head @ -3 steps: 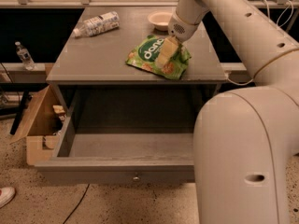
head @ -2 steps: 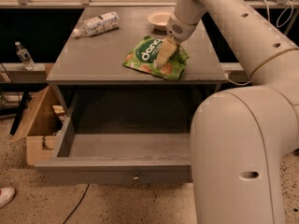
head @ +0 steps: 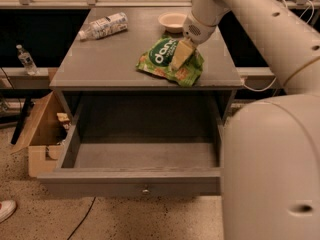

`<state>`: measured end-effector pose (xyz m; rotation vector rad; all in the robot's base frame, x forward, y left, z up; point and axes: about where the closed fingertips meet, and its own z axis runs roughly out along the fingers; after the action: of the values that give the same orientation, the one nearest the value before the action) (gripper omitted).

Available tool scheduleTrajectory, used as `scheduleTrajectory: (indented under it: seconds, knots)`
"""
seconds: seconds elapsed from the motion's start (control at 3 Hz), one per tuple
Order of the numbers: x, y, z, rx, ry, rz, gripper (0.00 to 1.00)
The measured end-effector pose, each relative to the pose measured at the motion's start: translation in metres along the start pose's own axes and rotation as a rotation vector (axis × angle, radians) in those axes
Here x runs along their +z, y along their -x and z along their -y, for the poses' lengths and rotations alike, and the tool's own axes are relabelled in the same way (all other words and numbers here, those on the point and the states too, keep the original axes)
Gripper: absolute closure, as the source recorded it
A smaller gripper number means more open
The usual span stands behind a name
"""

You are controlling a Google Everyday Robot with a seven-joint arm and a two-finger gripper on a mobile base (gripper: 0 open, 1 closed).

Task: Place green rice chip bag into top drawer

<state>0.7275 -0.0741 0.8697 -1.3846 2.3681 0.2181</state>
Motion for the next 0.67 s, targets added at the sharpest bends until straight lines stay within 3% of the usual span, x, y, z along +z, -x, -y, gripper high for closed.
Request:
scheduleTrajectory:
  seconds: [0.33, 0.67]
  knots:
    - [-0.073, -0.023, -0.007, 0.088, -0.136, 0.126, 1.0]
    - [-0.12, -0.064, -0.044, 0.13, -0.228, 0.188, 1.0]
